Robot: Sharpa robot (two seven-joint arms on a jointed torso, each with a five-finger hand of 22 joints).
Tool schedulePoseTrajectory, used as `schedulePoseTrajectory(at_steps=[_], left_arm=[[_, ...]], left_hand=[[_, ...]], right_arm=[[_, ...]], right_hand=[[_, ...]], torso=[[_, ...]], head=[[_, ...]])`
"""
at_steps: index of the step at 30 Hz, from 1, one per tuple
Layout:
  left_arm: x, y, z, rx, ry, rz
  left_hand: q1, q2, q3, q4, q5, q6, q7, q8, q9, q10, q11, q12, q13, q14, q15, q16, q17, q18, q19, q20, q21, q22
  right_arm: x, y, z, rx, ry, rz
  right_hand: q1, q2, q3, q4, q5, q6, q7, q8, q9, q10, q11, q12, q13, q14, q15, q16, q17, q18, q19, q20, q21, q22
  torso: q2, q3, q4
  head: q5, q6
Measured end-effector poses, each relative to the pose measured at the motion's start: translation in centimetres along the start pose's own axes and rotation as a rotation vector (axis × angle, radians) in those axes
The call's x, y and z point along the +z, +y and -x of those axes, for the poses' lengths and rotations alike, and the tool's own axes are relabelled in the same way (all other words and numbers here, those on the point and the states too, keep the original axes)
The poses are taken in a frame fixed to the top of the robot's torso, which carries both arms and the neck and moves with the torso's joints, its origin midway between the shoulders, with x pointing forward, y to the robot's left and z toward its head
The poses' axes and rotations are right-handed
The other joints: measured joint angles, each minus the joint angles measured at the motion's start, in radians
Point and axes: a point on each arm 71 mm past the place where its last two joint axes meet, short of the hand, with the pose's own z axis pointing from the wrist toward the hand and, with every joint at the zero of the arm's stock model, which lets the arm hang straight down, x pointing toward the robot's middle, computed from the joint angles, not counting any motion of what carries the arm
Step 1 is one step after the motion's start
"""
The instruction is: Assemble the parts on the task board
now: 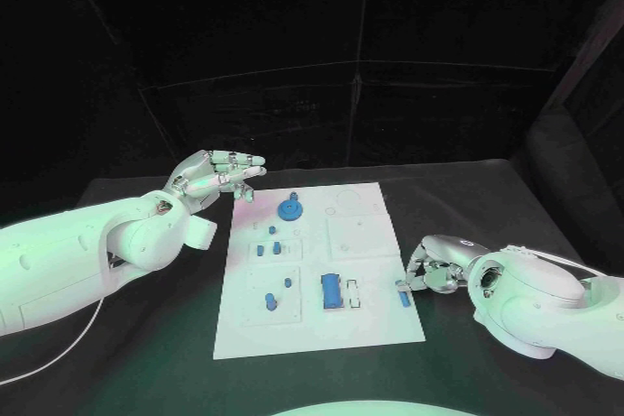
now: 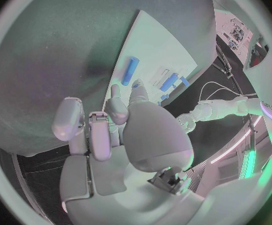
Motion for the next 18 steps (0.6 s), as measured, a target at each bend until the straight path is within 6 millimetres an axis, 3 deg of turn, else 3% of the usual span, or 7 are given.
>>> schedulePoseTrajectory(at_steps=[18], left_arm=[[0.0, 0.1, 0.2, 0.002, -0.004, 0.002]], left_hand=[[0.0, 0.0, -0.003, 0.003, 0.0, 0.0, 0.0, 0.0, 0.0, 0.0, 0.0, 0.0, 0.001, -0.004, -0.004, 0.0, 0.0, 0.0, 0.0, 0.0, 0.0, -0.001]], right_arm=[[0.2, 1.0, -1.4, -0.034, 0.053, 0.017]], right_hand=[[0.018, 0.001, -0.001, -0.01, 0.0, 0.031, -0.008, 0.017, 0.015, 0.007, -0.007, 0.008, 0.011, 0.004, -0.004, 0.0, 0.001, 0.0, 0.004, -0.004, 0.0, 0.005]], torso=[[0.0, -0.0014, 0.0014]], head=[[0.001, -0.006]])
